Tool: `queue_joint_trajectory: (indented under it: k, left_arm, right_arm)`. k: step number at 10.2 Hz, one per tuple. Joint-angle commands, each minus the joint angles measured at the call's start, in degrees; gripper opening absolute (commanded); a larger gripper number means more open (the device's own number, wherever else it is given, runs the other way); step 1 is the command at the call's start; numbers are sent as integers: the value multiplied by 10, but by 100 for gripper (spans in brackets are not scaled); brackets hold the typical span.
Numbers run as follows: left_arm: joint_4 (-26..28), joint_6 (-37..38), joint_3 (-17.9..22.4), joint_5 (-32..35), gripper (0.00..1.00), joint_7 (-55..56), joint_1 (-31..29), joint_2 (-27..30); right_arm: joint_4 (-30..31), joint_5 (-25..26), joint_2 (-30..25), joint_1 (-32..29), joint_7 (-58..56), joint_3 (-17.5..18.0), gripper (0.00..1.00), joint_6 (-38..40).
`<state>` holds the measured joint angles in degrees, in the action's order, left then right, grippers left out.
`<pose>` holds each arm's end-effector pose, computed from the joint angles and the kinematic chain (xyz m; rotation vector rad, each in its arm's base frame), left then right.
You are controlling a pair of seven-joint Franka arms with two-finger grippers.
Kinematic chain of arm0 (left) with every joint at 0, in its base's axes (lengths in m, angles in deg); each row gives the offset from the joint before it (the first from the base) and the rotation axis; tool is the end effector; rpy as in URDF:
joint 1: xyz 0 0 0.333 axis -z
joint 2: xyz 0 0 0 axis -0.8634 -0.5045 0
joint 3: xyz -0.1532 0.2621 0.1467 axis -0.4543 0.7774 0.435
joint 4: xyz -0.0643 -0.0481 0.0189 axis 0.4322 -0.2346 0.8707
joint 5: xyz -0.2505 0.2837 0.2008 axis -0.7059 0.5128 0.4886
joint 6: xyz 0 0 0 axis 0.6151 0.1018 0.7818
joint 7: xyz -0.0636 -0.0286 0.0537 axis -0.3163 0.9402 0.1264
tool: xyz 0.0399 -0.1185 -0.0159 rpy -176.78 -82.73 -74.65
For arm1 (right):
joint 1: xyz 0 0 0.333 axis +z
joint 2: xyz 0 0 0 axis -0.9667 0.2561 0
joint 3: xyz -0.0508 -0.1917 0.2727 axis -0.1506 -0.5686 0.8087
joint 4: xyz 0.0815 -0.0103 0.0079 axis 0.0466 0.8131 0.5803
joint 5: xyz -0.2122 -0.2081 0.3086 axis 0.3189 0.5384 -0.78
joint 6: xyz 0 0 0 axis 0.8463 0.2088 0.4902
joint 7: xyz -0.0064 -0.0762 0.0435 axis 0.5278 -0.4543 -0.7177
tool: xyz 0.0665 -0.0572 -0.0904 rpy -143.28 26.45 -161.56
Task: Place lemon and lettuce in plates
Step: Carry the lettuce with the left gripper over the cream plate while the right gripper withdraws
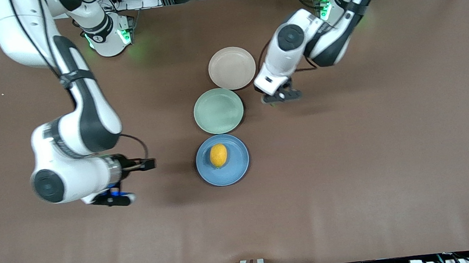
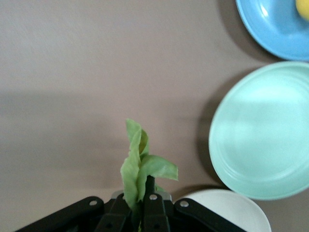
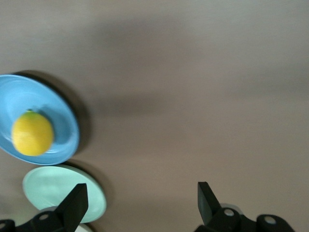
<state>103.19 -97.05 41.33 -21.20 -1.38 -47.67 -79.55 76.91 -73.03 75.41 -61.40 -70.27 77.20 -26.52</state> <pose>0.4094 -0.4228 0.2647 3.0512 0.1102 -0.1517 0.7284 0.1730 0.3571 -2.9856 0.1442 0.5393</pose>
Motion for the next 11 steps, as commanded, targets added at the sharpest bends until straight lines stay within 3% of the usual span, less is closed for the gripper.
queue_joint_trajectory:
  k: [1,5,8,11]
  left_arm:
    - [6,18,-3,-1,0,72,58,11]
    - [-10,19,-4,0,0,169,148,-16]
    - [-14,19,-3,0,0,197,190,-43]
    - [-51,19,-2,8,0,197,200,-97]
  right_arm:
    - [11,78,-25,-11,-47,2,100,26]
    - [19,104,-49,-90,-206,2,100,47]
    - [19,140,-78,-112,-210,2,100,64]
    - [19,144,-142,-106,-206,1,100,77]
